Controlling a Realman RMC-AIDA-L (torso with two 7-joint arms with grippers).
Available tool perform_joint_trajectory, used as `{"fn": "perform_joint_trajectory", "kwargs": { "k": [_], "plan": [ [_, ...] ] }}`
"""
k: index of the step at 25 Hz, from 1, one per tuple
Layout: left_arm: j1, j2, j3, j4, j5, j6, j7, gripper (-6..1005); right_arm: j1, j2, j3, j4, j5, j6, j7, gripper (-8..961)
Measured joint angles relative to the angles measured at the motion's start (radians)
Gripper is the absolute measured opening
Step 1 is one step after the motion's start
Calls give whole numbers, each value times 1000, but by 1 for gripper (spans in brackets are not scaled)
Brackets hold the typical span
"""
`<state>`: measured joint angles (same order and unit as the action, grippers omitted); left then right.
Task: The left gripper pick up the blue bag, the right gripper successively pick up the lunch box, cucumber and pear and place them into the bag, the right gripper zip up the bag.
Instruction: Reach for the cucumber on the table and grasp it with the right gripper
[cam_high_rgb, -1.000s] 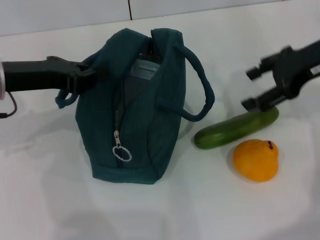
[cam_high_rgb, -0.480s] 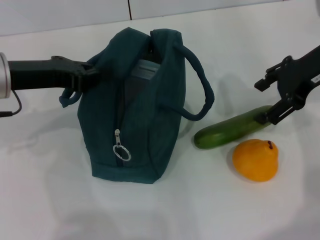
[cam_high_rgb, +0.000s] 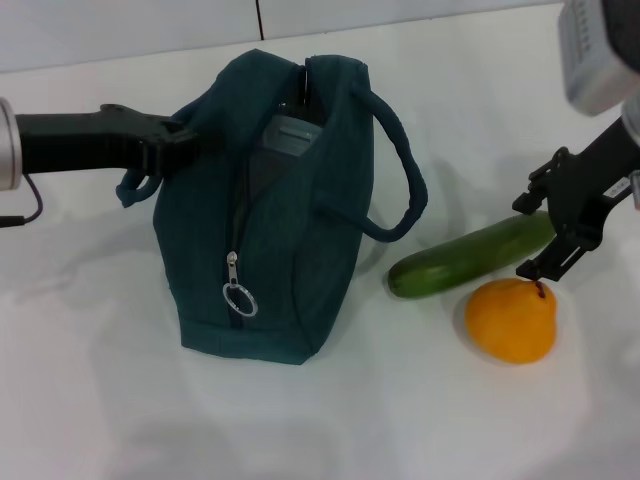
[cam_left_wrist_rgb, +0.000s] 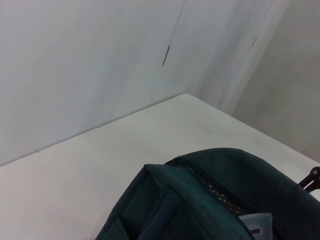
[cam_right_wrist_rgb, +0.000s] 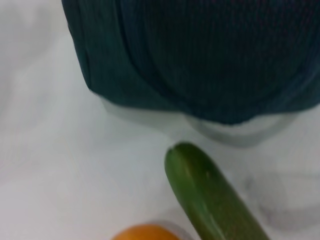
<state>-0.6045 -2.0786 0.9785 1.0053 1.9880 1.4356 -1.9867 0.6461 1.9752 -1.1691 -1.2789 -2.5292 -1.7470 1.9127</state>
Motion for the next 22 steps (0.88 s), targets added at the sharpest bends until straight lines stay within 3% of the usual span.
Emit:
{"fn": "perform_joint_trajectory", "kwargs": {
  "k": [6, 22],
  "plan": [
    [-12, 1, 0, -4, 1, 0, 2, 44, 28, 32, -65, -6, -111, 28, 7, 870],
    [-21, 2, 1, -4, 2, 1, 2, 44, 70, 37, -191, 19, -184, 94, 32, 871]
  ]
}}
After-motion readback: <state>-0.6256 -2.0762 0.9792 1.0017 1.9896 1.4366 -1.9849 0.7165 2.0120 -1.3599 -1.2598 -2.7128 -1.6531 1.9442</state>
